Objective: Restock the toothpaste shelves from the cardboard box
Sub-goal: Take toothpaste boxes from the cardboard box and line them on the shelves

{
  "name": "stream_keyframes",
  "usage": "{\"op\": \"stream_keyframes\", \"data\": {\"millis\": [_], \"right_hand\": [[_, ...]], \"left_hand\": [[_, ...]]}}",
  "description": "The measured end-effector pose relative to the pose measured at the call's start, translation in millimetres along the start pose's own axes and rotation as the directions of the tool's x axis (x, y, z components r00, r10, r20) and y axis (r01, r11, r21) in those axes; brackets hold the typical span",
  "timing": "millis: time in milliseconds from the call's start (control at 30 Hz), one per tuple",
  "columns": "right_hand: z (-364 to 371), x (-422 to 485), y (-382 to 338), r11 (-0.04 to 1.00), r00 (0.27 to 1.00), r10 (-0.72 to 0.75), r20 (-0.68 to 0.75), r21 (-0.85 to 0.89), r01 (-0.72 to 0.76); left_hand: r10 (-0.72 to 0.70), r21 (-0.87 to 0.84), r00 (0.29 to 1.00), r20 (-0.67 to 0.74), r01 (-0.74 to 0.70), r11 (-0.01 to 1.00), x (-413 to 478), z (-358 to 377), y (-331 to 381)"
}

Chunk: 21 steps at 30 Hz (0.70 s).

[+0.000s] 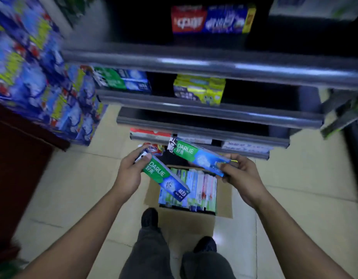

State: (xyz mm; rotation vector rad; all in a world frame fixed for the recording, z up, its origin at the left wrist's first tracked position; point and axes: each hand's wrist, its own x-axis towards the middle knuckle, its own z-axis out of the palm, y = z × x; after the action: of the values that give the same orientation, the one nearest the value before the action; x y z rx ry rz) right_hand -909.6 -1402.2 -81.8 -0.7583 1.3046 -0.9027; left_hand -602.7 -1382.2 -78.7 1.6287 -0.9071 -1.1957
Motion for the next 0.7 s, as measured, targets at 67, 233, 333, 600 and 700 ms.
{"op": "stream_keyframes", "data": {"millis": [67, 233, 333, 600, 700], "right_hand": [[12, -8, -26, 0.999, 0.999, -0.034, 0.039, 0.043, 0.032], [49, -13, -73, 0.987, 0.985, -0.161, 0.057, 0.03, 0.159], [75, -9, -93, 0.975, 0.971, -0.219, 0.091, 0.041, 0.216], [153, 9, -106, 0.945, 0.943, -0.324, 0.069, 0.06, 0.321], [190, 19, -106, 0.943, 0.944, -0.329, 0.019, 0.069, 0.327]], "left_hand": [[0.028, -0.033, 0.995, -0.098, -0.031, 0.999, -10, -8, 30], [0.117, -0.013, 0.971, -0.208, -0.122, 0.992, -23, -23, 87], [0.098, 0.018, 0.977, -0.191, -0.096, 0.995, -19, -35, 106], [-0.035, -0.073, 0.988, -0.152, 0.024, 0.997, 33, -89, 116], [-0.108, -0.141, 0.988, -0.113, 0.091, 0.986, 57, -113, 122]]}}
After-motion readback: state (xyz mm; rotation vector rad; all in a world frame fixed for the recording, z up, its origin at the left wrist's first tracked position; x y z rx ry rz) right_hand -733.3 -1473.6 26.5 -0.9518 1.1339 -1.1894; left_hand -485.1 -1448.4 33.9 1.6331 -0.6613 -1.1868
